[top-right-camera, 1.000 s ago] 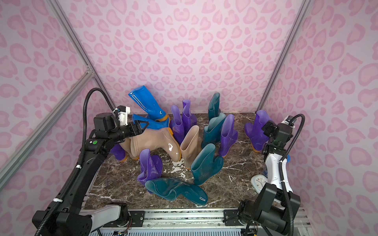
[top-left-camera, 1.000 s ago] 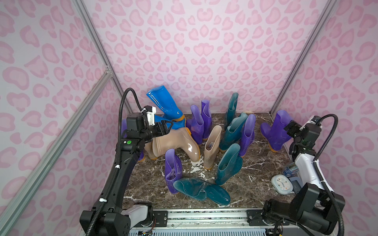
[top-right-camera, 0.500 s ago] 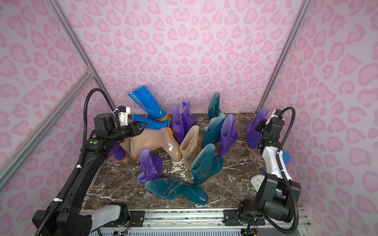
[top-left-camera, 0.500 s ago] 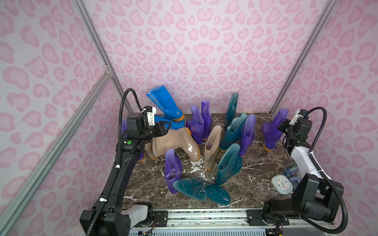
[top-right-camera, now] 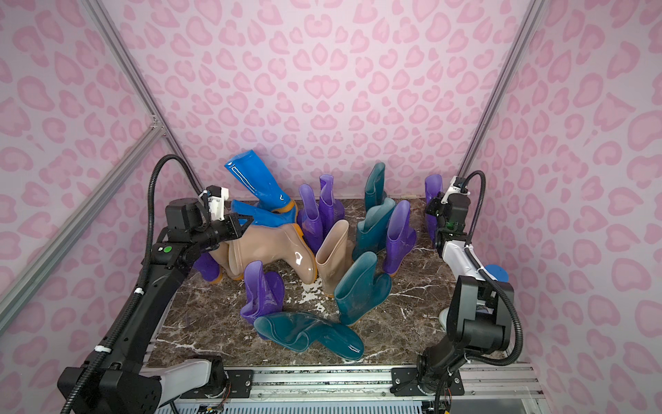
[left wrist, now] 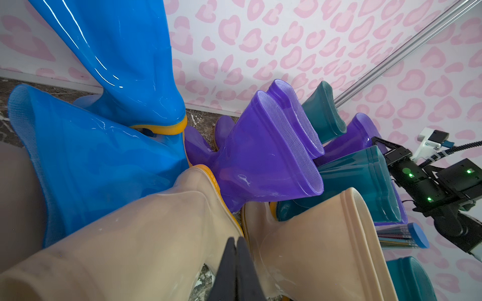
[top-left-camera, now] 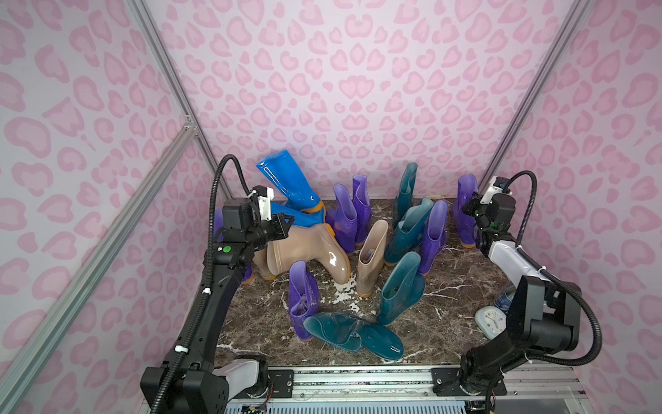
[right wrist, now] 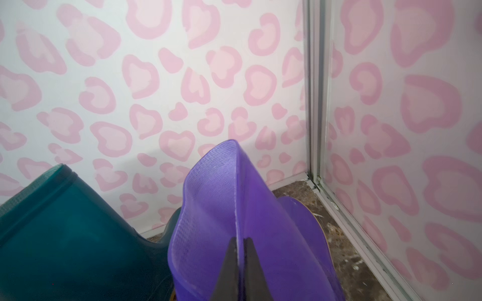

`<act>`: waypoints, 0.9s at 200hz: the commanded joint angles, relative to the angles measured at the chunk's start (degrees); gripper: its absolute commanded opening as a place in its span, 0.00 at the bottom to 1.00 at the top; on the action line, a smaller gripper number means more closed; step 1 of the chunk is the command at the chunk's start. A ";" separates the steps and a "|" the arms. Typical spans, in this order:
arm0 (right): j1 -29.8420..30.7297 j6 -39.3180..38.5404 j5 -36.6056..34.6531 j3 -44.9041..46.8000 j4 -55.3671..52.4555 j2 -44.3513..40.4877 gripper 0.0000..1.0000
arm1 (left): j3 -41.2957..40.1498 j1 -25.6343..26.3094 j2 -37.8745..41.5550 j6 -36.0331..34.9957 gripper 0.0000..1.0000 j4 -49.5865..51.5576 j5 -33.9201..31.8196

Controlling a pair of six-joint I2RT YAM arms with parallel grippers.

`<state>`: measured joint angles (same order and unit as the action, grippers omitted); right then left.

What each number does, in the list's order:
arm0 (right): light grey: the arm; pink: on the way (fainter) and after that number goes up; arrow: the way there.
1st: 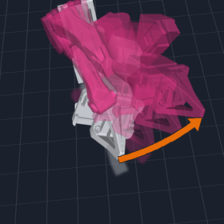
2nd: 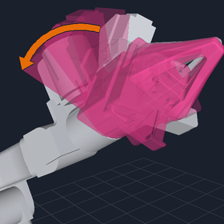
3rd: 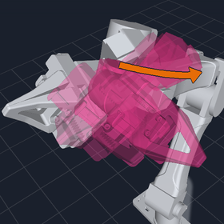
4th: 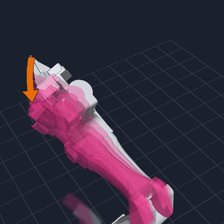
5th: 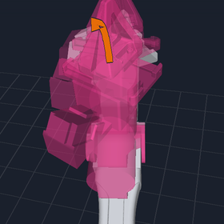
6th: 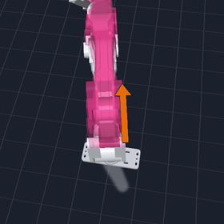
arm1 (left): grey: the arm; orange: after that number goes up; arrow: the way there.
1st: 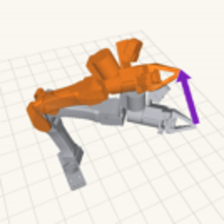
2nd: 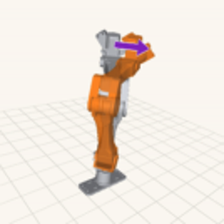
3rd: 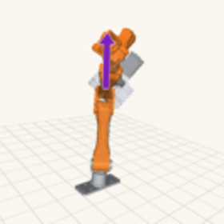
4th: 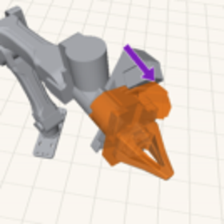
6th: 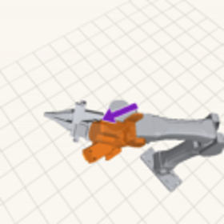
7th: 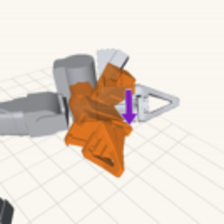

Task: Match and arrange rain boots in pairs
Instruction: Adjust the rain boot at the center of the board.

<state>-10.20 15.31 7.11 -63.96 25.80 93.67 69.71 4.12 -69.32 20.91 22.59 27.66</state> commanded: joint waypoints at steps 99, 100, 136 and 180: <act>-4.35 3.73 -13.07 1.97 13.88 0.68 0.00 | -0.63 -0.10 -0.14 0.32 0.03 -2.16 1.26; -4.42 3.79 -13.13 1.99 13.86 0.66 0.00 | -0.63 -0.09 -0.21 0.34 0.03 -2.18 1.26; -4.49 4.46 -13.76 1.35 13.09 0.05 0.00 | -0.72 -0.08 -0.38 0.63 0.03 -2.37 1.56; -5.01 5.28 -8.89 1.12 11.98 2.05 0.00 | -0.81 -0.08 0.07 0.45 0.04 -2.20 1.31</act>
<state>-15.07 19.90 -5.08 -63.31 32.73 95.35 69.12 4.14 -69.63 21.39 22.35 28.56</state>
